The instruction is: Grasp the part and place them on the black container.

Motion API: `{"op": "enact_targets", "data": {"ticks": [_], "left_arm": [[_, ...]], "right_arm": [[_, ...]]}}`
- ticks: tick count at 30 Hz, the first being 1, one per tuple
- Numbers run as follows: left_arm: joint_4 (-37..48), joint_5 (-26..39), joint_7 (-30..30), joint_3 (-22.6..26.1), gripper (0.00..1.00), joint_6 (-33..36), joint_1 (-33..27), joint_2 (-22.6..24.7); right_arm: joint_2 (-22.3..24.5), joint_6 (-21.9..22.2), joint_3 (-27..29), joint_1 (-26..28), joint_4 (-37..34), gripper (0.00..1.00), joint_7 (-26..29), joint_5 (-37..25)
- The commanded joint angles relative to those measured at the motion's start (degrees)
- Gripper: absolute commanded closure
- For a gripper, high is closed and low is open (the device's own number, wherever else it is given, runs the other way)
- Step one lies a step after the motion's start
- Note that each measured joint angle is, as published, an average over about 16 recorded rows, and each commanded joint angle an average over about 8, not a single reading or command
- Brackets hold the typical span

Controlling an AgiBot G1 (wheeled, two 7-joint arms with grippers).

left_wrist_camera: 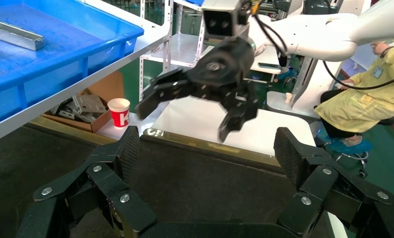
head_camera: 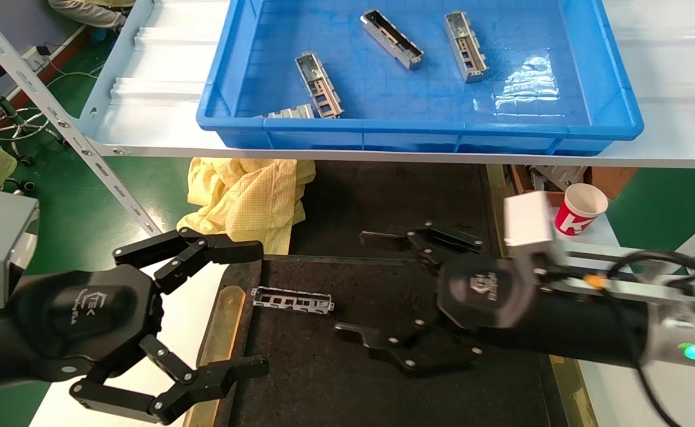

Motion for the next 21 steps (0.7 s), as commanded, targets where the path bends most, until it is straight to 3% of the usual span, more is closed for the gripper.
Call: {"op": "enact_targets", "data": {"ticks": [1, 13, 21], "left_arm": [[0.0, 0.0, 0.0, 0.0, 0.00, 0.0, 0.0, 0.0], [0.0, 0.0, 0.0, 0.0, 0.00, 0.0, 0.0, 0.0], [0.0, 0.0, 0.0, 0.0, 0.00, 0.0, 0.0, 0.0]], "right_arm": [[1.4, -1.1, 2.2, -1.1, 1.5, 0.00, 1.0, -0.1], [9.7, -7.3, 15.3, -7.9, 10.2, 0.00, 7.1, -0.5], [13.0, -9.8, 20.6, -10.7, 13.7, 0.00, 9.2, -0.6]]}}
